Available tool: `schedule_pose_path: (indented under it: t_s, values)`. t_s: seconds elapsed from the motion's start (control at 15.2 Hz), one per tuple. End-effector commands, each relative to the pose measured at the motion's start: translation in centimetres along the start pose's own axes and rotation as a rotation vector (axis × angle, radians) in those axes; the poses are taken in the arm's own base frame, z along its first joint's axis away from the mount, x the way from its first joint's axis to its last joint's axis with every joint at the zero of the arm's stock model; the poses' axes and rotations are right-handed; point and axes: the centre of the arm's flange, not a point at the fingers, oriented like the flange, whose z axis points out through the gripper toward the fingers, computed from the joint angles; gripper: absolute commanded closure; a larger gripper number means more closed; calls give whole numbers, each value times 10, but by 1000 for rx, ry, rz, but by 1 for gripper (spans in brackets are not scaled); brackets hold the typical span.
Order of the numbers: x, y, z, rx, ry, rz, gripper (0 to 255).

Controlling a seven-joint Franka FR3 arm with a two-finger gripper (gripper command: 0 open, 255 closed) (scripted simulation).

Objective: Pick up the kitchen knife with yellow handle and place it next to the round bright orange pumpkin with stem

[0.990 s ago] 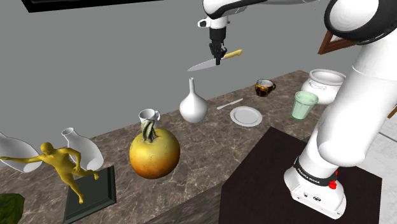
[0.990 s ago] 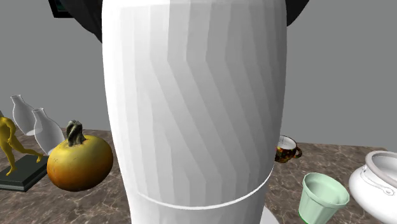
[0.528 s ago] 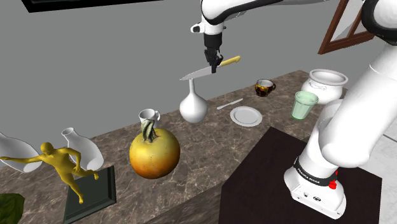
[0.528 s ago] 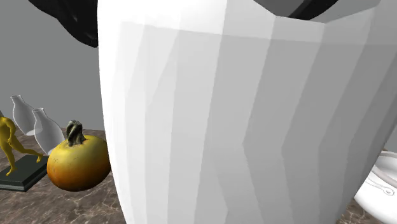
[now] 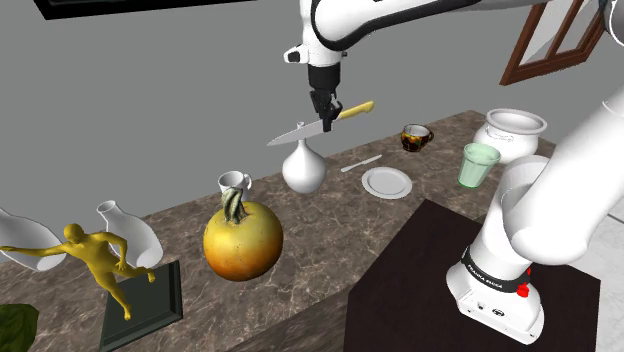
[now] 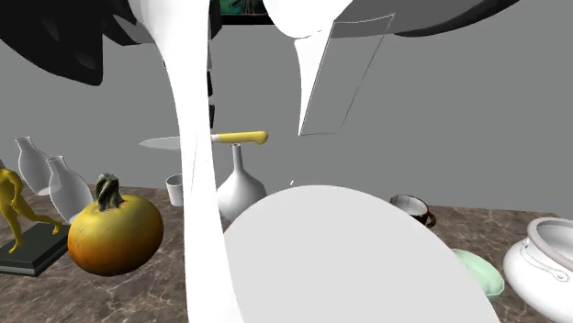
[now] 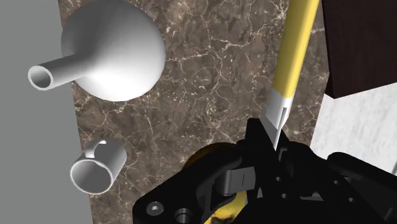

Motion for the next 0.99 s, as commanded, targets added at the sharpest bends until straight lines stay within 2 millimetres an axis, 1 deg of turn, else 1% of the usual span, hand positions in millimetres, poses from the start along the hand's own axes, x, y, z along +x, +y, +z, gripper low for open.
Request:
schedule_pose_path:
  t_s: [0.0, 0.92]
  values:
    - [19, -18, -1, 0, 0, 2, 255]
    - [148, -150, -3, 0, 0, 2, 255]
